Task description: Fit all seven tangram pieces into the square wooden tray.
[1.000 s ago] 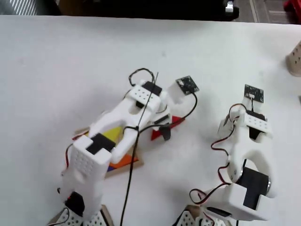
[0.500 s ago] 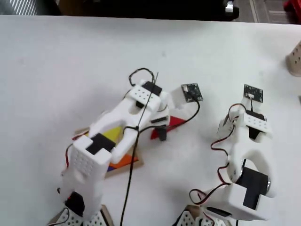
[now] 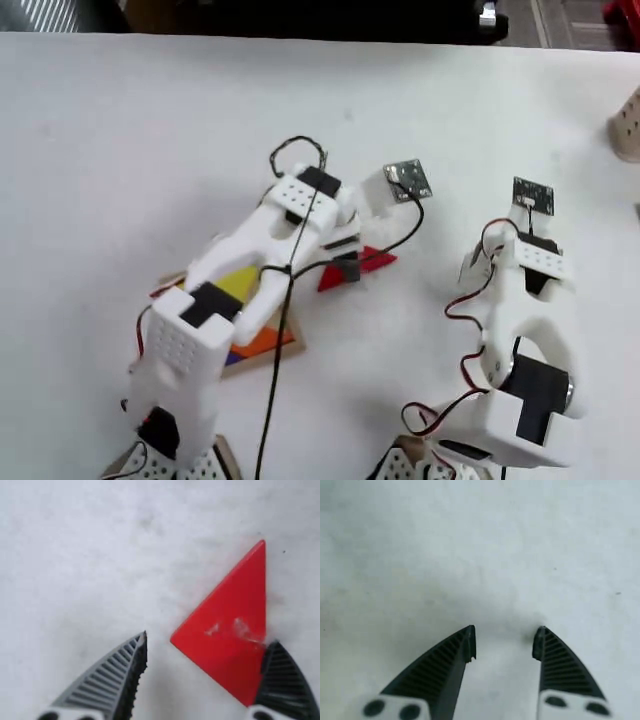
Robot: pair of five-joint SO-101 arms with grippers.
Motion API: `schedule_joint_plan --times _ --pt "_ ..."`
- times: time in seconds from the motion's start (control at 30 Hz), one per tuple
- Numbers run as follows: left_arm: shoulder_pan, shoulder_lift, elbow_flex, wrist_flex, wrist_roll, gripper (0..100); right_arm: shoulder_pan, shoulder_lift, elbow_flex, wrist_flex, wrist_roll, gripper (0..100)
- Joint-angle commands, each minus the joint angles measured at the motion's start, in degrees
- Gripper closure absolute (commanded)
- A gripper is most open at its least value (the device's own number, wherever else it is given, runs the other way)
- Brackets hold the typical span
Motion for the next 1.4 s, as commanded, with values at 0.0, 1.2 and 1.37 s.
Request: schedule_joint_plan --times 0.0,1.2,1.37 --pt "-0.4 -1.5 -3.0 -1.2 -0.9 64 -0.8 -0.2 -2.5 -0.2 0.8 80.7" --pt "-0.3 2.9 -2.5 -4.5 -0.5 88 -0.5 -0.2 -2.5 -0.2 0.8 80.7" --pt "-1.1 2.6 -2.9 -4.5 -0.5 88 -0.5 -0.2 -2.5 -0.2 0.8 80.7"
